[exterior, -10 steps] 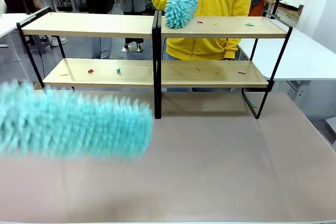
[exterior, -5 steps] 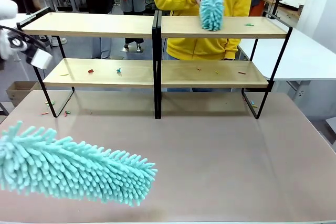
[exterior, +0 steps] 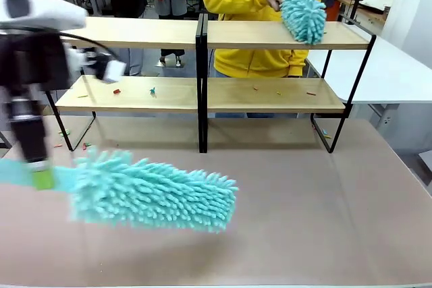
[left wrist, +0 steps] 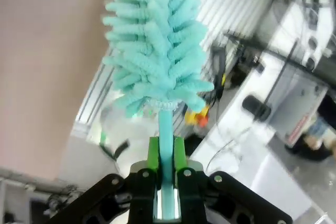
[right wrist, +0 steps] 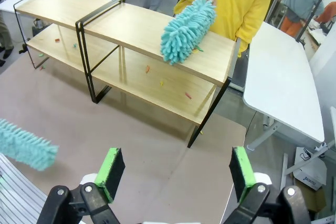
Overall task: Clean the shelves.
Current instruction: Clean another randomly selected level of the Shelf with the Duster.
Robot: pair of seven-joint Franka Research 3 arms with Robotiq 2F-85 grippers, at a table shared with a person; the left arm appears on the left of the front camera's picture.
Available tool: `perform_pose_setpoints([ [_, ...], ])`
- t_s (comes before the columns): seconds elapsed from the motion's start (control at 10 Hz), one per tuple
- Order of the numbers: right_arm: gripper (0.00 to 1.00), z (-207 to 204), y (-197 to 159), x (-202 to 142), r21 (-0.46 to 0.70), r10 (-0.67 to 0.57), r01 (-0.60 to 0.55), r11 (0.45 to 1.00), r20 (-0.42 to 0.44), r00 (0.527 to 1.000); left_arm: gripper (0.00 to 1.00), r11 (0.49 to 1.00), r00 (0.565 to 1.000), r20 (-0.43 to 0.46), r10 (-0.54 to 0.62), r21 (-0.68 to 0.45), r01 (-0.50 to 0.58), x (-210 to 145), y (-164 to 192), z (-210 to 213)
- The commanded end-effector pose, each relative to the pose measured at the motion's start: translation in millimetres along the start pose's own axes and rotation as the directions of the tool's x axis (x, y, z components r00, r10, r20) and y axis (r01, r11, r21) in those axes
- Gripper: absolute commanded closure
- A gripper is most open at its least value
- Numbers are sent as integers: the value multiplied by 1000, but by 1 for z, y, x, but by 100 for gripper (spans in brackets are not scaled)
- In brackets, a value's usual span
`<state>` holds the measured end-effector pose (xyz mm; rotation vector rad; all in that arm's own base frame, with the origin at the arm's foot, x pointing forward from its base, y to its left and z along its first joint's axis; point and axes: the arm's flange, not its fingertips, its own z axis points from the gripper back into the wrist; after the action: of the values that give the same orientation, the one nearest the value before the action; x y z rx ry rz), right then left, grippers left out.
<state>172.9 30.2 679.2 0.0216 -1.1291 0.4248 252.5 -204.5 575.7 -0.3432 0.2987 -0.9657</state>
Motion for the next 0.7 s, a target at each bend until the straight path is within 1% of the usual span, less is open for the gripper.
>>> perform_pose_setpoints([
  [0.0, 0, 0, -1, 0, 9, -3, 3, 1000, 4, 1000, 88, 994, 989, 101, 110, -33, -107, 35, -17, -19],
  [0.1, 0, 0, -1, 0, 9, -3, 3, 1000, 4, 1000, 88, 990, 970, 198, 141, -54, -133, 51, -26, -24],
  [0.2, 0, 0, -1, 0, 9, -3, 3, 1000, 4, 1000, 88, 990, 972, 216, 98, -120, -73, 63, -39, -31],
  [0.3, 0, 0, -1, 0, 9, -3, 3, 1000, 4, 1000, 88, 994, 987, 116, 107, -47, -102, 44, -13, -15],
  [0.5, 0, 0, -1, 0, 9, -3, 3, 1000, 4, 1000, 88, 994, 987, 116, 107, -47, -102, 44, -13, -15],
  [0.6, 0, 0, -1, 0, 9, -3, 3, 1000, 4, 1000, 88, 991, 982, 147, 119, -72, -110, 58, -24, -23],
])
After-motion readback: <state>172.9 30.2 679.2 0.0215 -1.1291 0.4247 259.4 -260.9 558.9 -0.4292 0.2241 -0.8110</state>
